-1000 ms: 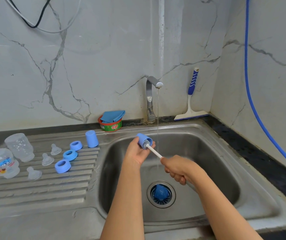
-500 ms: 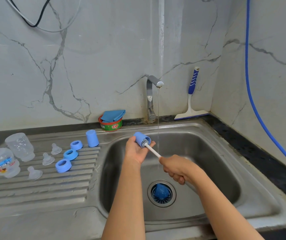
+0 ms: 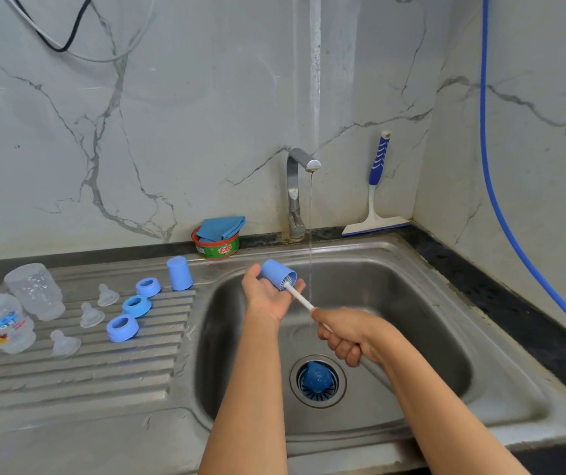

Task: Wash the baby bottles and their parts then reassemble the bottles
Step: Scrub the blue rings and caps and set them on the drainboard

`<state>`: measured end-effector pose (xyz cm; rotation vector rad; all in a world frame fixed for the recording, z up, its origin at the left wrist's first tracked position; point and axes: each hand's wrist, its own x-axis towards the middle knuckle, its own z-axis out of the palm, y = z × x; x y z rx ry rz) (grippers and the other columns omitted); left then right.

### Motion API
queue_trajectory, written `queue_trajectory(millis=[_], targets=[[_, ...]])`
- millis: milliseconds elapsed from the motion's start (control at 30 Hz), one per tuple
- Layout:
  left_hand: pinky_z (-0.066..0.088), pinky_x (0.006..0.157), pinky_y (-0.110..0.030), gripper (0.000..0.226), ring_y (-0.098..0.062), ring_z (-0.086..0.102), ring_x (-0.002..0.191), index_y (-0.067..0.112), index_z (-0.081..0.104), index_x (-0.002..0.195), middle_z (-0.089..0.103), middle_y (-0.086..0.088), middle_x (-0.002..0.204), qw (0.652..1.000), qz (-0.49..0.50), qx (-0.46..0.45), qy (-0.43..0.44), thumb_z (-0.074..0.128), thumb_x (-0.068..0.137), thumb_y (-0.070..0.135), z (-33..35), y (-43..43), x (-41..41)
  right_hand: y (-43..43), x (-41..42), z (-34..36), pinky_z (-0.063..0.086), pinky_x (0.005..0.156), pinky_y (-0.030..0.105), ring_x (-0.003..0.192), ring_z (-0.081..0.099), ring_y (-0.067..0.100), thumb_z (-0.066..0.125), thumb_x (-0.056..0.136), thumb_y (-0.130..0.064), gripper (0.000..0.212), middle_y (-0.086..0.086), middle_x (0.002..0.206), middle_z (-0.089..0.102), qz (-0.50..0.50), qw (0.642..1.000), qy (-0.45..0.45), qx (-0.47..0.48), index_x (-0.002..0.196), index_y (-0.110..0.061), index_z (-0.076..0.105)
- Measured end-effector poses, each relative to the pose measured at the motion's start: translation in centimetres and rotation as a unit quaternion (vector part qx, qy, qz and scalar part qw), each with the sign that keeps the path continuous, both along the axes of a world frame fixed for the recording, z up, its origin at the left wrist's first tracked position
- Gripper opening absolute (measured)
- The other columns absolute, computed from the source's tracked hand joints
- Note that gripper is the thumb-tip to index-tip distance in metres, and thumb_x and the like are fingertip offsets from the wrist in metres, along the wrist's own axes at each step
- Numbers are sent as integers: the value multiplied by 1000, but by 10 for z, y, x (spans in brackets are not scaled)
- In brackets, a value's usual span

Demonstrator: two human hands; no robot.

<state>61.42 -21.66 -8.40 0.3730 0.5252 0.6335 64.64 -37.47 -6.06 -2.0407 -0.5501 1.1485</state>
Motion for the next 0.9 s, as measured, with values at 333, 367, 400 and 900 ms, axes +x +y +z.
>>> queue_trajectory(millis=[333, 367, 400, 900], targets=[[53, 70, -30, 46, -19, 62, 77, 2, 57, 111, 64, -12, 90, 988, 23, 54, 145, 79, 77, 23, -11, -5, 1, 2, 12, -8, 36, 47, 23, 47, 40, 14, 39, 93, -45, 39, -1, 60, 46, 6, 968, -245, -59, 81, -13, 57], [52, 66, -27, 46, -15, 59, 72, 3, 58, 106, 63, -10, 85, 985, 28, 47, 163, 81, 74, 27, -13, -4, 1, 2, 13, -11, 40, 54, 27, 54, 45, 16, 38, 94, -45, 39, 0, 66, 50, 25, 950, -305, -67, 84, -14, 60], [50, 64, -24, 44, -13, 57, 69, 5, 59, 101, 62, -7, 82, 984, 30, 46, 172, 81, 74, 31, -13, -4, 2, 3, 13, -11, 42, 58, 28, 60, 48, 18, 37, 94, -45, 39, 0, 70, 52, 34, 935, -346, -65, 83, -15, 61], [49, 91, -41, 39, -27, 61, 89, -1, 44, 132, 58, -18, 97, 998, 48, 32, 17, 51, 99, 19, 5, -7, 1, 5, 1, -5, 26, 40, 18, 38, 30, 11, 38, 94, -48, 42, -4, 49, 38, -15, 990, -136, -18, 67, -17, 47]])
